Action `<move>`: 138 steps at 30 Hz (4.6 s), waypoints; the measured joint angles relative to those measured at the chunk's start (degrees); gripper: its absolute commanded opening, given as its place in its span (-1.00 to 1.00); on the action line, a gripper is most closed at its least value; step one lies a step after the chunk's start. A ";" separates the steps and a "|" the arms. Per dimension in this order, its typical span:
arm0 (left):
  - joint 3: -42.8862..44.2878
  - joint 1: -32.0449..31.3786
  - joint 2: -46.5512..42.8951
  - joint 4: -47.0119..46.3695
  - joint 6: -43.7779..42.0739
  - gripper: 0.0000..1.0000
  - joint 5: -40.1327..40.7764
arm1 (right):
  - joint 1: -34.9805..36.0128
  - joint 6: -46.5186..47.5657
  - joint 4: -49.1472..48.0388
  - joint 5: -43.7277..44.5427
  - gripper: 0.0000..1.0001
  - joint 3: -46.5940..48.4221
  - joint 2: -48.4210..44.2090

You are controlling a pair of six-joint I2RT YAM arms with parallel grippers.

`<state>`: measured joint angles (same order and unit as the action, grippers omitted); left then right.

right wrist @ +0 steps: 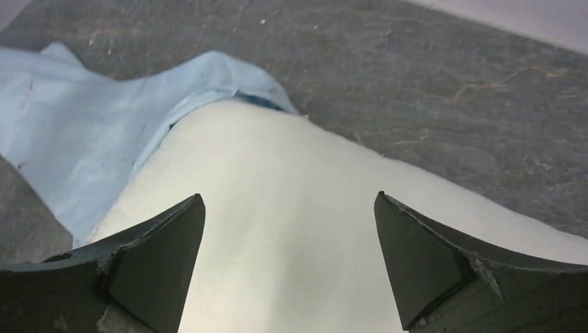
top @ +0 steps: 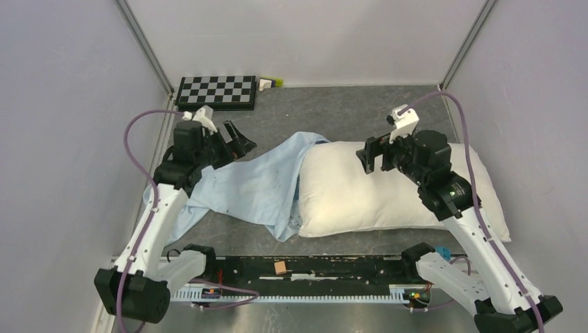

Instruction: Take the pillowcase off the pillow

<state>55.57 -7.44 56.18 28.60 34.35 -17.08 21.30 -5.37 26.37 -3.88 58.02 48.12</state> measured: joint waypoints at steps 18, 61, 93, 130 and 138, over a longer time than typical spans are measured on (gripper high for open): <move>-3.30 -16.68 23.30 -10.19 -2.05 1.00 16.85 | 29.53 0.72 2.08 17.11 0.96 -0.31 20.22; 17.49 3.17 21.53 -4.50 8.00 -0.95 26.77 | 16.81 0.24 -0.46 36.24 -1.00 21.16 24.22; -5.40 3.13 -9.62 -5.29 1.01 1.00 21.59 | 15.80 1.99 -19.37 45.20 0.96 -20.72 -12.76; -41.00 3.13 27.39 -78.95 -30.80 1.00 22.93 | -14.01 14.67 -107.21 24.44 0.96 -56.48 29.22; -40.63 3.13 28.30 -83.14 -32.30 1.00 23.15 | -13.92 14.69 -109.13 25.16 0.96 -56.57 29.97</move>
<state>14.94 -4.32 84.49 -54.54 2.04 6.07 7.38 9.32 -82.76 21.28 1.45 78.08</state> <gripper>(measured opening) 0.994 0.978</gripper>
